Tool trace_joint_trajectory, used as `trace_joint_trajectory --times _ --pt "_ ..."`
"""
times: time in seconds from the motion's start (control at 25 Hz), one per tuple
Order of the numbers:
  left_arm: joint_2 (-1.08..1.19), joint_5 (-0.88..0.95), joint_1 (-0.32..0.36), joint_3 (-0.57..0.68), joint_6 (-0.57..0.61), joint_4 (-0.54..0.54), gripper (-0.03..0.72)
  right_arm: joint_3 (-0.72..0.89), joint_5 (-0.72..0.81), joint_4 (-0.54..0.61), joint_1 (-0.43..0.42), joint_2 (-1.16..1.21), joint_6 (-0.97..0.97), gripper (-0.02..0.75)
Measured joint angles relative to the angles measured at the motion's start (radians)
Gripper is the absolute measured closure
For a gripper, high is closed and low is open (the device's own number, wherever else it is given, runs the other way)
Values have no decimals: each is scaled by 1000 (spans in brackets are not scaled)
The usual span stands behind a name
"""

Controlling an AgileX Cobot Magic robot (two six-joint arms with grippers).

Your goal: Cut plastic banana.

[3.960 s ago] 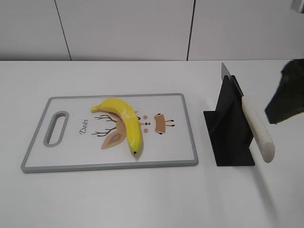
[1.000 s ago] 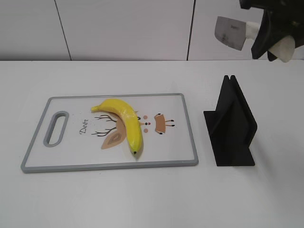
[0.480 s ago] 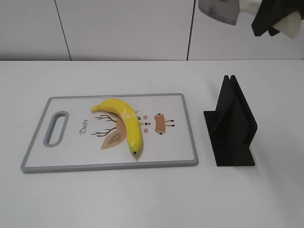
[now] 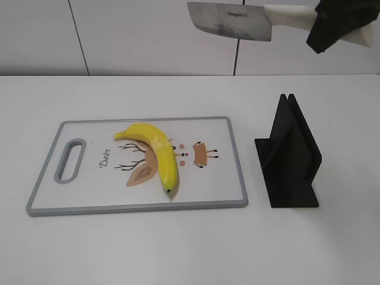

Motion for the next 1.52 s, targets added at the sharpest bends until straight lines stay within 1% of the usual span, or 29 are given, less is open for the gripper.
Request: trace_joint_trajectory --times 0.16,0.32,0.56,0.64,0.68,0.76,0.84,0.96,1.12,1.24,1.4,1.52 --pt "177 -119 0 -44 122 -51 127 -39 -5 0 0 65 -178 568" --pt "384 -187 0 -118 285 -132 127 -95 -5 5 0 141 -282 568" --pt "698 -182 0 -310 497 -213 127 -166 -22 90 0 245 -492 568" --pt "783 -155 0 -383 586 -244 127 -177 -25 102 0 267 -576 568" --pt "828 -134 -1 -421 651 -266 127 -179 -29 113 0 279 -627 568" --pt "909 -88 -16 -496 801 -313 127 -179 -31 140 0 294 -711 568" --pt "990 -47 -42 -554 924 -368 127 -179 -35 169 0 309 -776 568" --pt "1092 -4 -107 -620 1050 -407 127 -182 -39 218 0 333 -830 568" --pt "1209 10 -194 -669 1149 -396 127 -182 -49 266 0 366 -860 568" --pt "1283 -3 -242 -697 1186 -378 128 -182 -54 277 0 377 -882 568" --pt "1372 -25 -271 -742 1208 -359 136 -183 -56 316 0 385 -912 568" --pt "1428 -22 -277 -779 1208 -355 177 -183 -59 349 0 385 -946 568"
